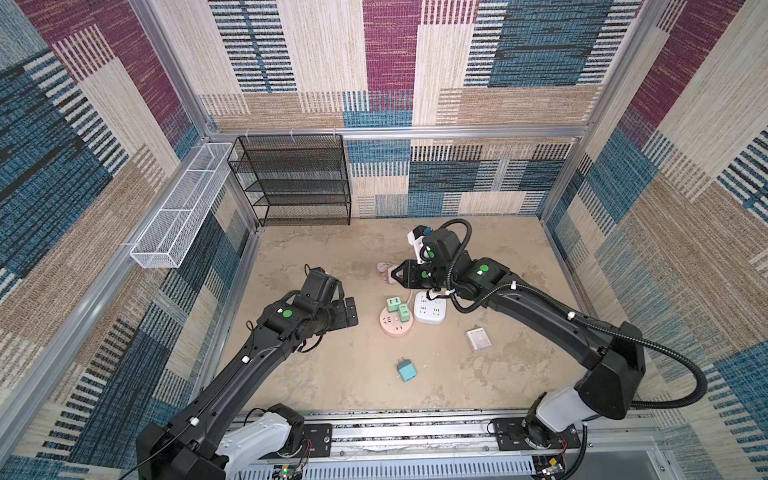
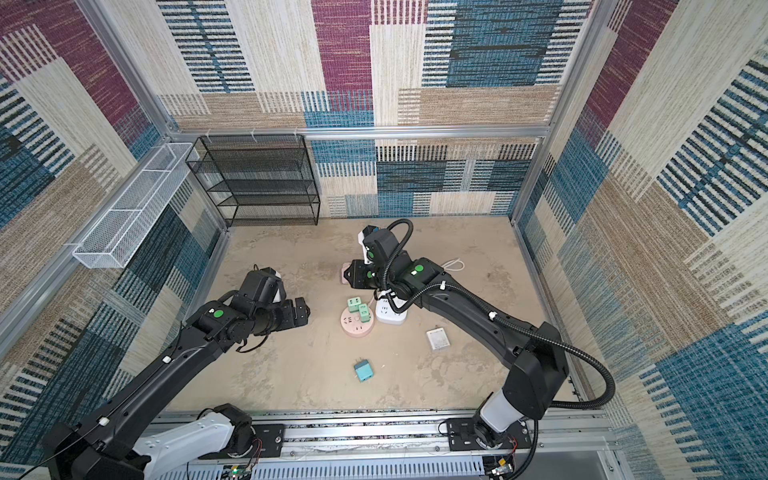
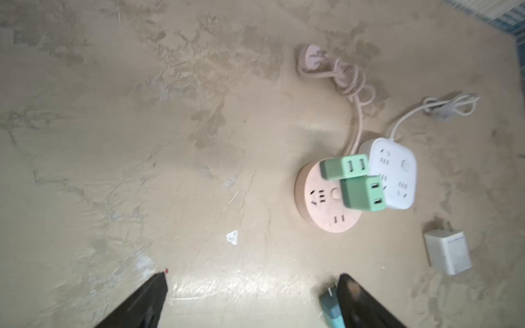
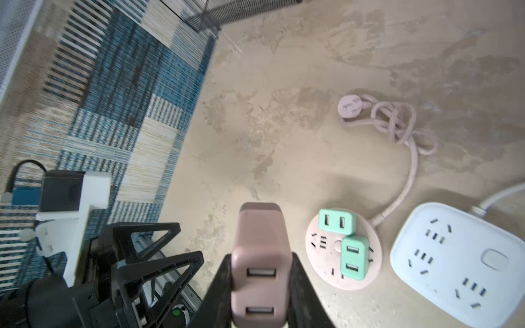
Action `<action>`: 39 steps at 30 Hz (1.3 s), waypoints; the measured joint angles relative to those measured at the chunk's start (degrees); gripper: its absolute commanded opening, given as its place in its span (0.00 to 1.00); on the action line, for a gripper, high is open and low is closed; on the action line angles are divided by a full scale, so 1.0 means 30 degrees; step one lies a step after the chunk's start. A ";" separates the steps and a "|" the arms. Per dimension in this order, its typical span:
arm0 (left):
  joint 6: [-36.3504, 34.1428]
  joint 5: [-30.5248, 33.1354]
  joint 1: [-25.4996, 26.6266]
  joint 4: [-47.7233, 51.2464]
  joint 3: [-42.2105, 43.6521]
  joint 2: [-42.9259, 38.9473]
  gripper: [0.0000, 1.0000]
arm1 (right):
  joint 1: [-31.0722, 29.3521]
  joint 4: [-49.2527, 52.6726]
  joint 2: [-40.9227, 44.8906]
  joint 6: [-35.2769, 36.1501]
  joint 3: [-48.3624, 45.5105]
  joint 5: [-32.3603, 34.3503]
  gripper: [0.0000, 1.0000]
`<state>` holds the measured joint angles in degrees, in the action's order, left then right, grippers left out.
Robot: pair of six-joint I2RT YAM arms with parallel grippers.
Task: Insert the plug
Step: 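Carry the pink plug with the right gripper over the pink round strip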
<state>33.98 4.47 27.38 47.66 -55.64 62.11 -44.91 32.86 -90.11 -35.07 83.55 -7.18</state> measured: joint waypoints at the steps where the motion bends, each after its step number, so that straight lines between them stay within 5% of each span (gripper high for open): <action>1: -0.0146 -0.0029 0.0000 0.0175 0.0248 -0.0051 0.98 | -0.0321 0.0597 -0.0342 0.0146 0.0437 0.0364 0.00; 14: -0.0284 -0.3096 -0.0248 -0.2732 0.3060 -0.2419 0.98 | -0.1479 0.3949 -0.1494 -0.0066 0.1617 0.3577 0.00; 39: 0.0350 -0.3053 -0.0364 -0.3672 0.4328 -0.3745 0.99 | -0.2331 0.6717 -0.5348 -0.0080 0.4401 0.4124 0.00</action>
<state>35.03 -4.69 26.28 36.64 -42.65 50.87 -51.90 53.01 -106.15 -35.31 96.75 5.19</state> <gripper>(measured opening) 0.986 0.276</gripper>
